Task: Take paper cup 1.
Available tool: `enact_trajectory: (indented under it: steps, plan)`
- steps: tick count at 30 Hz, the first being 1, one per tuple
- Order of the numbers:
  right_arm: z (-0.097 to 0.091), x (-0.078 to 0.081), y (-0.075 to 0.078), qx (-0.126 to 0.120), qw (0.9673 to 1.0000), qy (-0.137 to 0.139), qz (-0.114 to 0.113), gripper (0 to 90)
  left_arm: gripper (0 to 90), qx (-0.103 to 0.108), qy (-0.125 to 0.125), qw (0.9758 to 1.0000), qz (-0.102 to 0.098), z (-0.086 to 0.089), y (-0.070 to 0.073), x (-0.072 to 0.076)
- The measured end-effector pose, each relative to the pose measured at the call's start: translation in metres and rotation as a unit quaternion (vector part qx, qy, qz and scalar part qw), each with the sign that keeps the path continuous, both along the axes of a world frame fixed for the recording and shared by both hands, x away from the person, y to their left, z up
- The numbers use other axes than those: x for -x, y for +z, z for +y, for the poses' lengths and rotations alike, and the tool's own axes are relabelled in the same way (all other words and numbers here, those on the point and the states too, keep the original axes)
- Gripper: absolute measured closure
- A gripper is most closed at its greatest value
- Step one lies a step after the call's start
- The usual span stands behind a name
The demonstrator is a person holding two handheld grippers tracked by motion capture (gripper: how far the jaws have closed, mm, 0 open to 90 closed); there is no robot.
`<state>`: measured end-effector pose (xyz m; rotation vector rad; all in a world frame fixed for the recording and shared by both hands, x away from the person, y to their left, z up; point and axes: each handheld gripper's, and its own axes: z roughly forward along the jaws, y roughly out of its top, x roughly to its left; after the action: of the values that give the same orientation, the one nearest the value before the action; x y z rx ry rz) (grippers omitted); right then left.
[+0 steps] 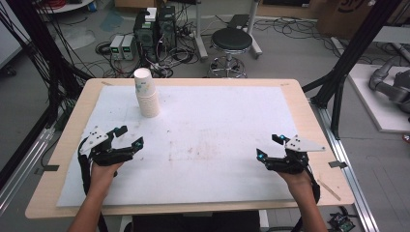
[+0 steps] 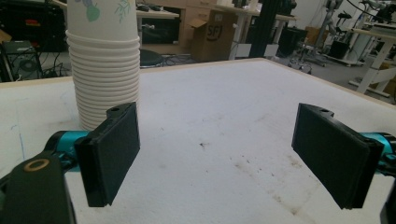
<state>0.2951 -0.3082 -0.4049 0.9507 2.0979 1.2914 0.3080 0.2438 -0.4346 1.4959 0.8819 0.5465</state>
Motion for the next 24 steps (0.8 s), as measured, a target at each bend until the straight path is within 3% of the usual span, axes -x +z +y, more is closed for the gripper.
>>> enact_trajectory:
  steps: [11,20,24]
  plan:
    - [-0.0002,0.0013,0.0,-0.004,1.0,0.002,-0.001,18.7,15.4,0.005,0.006,1.0,0.0,0.0002,-0.0009,-0.0028]
    - [-0.0034,0.0025,-0.0012,-0.004,1.0,0.003,0.005,18.7,15.8,-0.007,0.007,0.9999,0.002,-0.0017,-0.0021,-0.0048]
    - [-0.0028,0.0066,0.0019,-0.012,0.9999,0.002,-0.001,18.7,15.8,0.002,0.005,1.0,-0.001,-0.0022,0.0,-0.0019]
